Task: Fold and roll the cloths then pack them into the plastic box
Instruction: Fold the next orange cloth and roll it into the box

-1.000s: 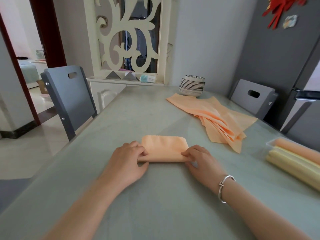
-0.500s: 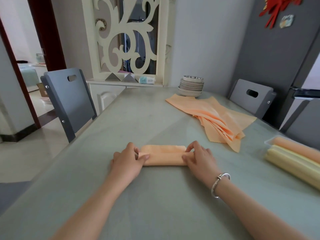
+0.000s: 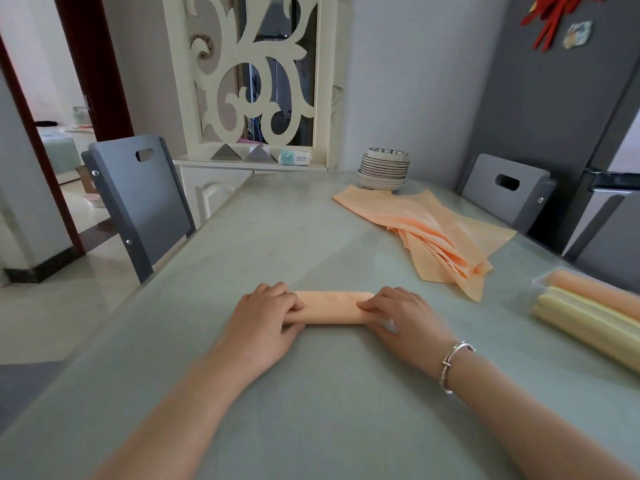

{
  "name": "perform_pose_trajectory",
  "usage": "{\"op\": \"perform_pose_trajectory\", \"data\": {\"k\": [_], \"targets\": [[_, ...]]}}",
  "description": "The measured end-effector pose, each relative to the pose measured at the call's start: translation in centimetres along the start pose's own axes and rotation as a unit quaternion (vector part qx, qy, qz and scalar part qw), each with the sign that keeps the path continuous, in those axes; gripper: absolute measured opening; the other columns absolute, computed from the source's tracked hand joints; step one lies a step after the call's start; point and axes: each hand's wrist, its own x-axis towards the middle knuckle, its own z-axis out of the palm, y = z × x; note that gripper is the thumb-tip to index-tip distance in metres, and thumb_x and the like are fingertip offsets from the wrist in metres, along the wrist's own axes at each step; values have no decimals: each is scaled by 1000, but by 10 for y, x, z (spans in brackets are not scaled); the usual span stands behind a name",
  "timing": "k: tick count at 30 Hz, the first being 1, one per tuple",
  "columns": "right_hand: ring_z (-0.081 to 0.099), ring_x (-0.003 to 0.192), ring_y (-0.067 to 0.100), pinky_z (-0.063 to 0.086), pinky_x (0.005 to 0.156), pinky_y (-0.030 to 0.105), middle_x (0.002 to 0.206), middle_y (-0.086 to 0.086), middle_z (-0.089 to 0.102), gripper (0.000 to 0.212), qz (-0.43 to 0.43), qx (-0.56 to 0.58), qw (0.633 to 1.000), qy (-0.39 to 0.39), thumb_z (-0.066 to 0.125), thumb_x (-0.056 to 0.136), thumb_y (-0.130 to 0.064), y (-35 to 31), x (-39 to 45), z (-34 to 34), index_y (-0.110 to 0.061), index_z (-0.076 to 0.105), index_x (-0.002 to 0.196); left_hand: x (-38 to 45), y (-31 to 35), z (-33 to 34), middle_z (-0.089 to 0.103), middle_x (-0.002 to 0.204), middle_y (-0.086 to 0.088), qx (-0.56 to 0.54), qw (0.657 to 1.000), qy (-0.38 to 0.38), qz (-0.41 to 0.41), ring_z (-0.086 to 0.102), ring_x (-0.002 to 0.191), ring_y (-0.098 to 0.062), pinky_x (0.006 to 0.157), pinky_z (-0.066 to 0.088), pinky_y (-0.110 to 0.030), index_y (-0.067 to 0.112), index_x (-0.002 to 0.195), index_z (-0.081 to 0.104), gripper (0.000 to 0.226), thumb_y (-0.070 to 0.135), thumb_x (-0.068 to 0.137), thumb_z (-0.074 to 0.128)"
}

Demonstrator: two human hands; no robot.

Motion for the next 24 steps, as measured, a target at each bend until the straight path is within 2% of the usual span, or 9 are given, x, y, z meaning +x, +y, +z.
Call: {"op": "perform_pose_trajectory", "data": {"k": [3, 6, 10, 12, 14, 16, 19, 21, 24], "targets": [[55, 96, 10, 39, 86, 20, 98, -11, 62, 16, 56, 113, 992, 15, 62, 88, -25, 1, 0, -5, -22, 67, 104, 2, -4, -3, 60, 96, 10, -103, 993, -6, -53, 53, 94, -12, 83, 40, -28, 23, 95, 69, 15, 33, 83, 68], [54, 85, 1, 36, 70, 7, 90, -15, 64, 8, 104, 198, 975, -6, 60, 89, -29, 1, -3, -8, -26, 66, 92, 1, -11, -7, 65, 82, 6, -233, 964, -45, -118, 56, 79, -11, 71, 39, -24, 20, 82, 69, 12, 32, 82, 71], [54, 83, 8, 38, 67, 16, 91, -9, 60, 8, 158, 245, 957, 0, 56, 91, -34, -4, 0, 1, -27, 58, 94, 1, -14, 0, 61, 77, 4, -288, 942, -34, -166, 52, 69, -12, 62, 36, -21, 21, 79, 63, 14, 32, 80, 72], [51, 83, 5, 39, 73, 21, 98, -7, 51, 11, 173, 232, 957, 6, 54, 92, -34, -8, 2, 4, -28, 51, 101, 1, -12, 5, 58, 85, 3, -249, 953, -3, -170, 51, 70, -13, 68, 41, -26, 24, 87, 60, 14, 32, 82, 71], [48, 93, 11, 38, 86, 28, 108, -6, 45, 14, 152, 135, 979, 6, 51, 93, -32, -9, 3, 7, -28, 49, 106, 2, -10, 8, 54, 95, 8, -145, 981, 36, -122, 49, 78, -14, 77, 43, -32, 28, 97, 59, 17, 31, 83, 68], [46, 107, 17, 35, 92, 31, 118, -5, 46, 16, 88, 17, 995, 35, 51, 93, -26, -13, 4, 7, -27, 51, 109, 3, -5, 6, 55, 102, 13, -42, 997, 67, -13, 47, 89, -14, 81, 37, -28, 31, 102, 63, 18, 23, 86, 62], [57, 115, 25, 42, 99, 37, 129, 4, 58, 39, -59, -36, 997, 35, 61, 80, 0, -12, 6, 9, -19, 61, 114, 4, 3, 4, 68, 94, 12, 6, 991, 54, 121, 58, 89, -15, 78, 34, -21, 24, 96, 72, 35, 7, 74, 50], [39, 135, 15, 23, 113, 27, 147, -2, 41, 53, -85, -26, 996, -24, 47, 88, 4, -12, 4, 6, -19, 48, 135, 2, 12, 1, 70, 107, 8, 18, 993, 5, 117, 64, 100, -16, 87, 37, -20, 23, 107, 70, 47, 0, 73, 48], [8, 144, 4, 1, 114, 16, 156, -11, 13, 52, -68, 22, 992, -99, 32, 99, -13, -4, -2, 5, -25, 23, 148, -3, 14, 0, 40, 146, 17, 17, 997, -59, 50, 36, 134, -1, 106, 29, -18, 32, 138, 45, 50, 15, 91, 42]]}}
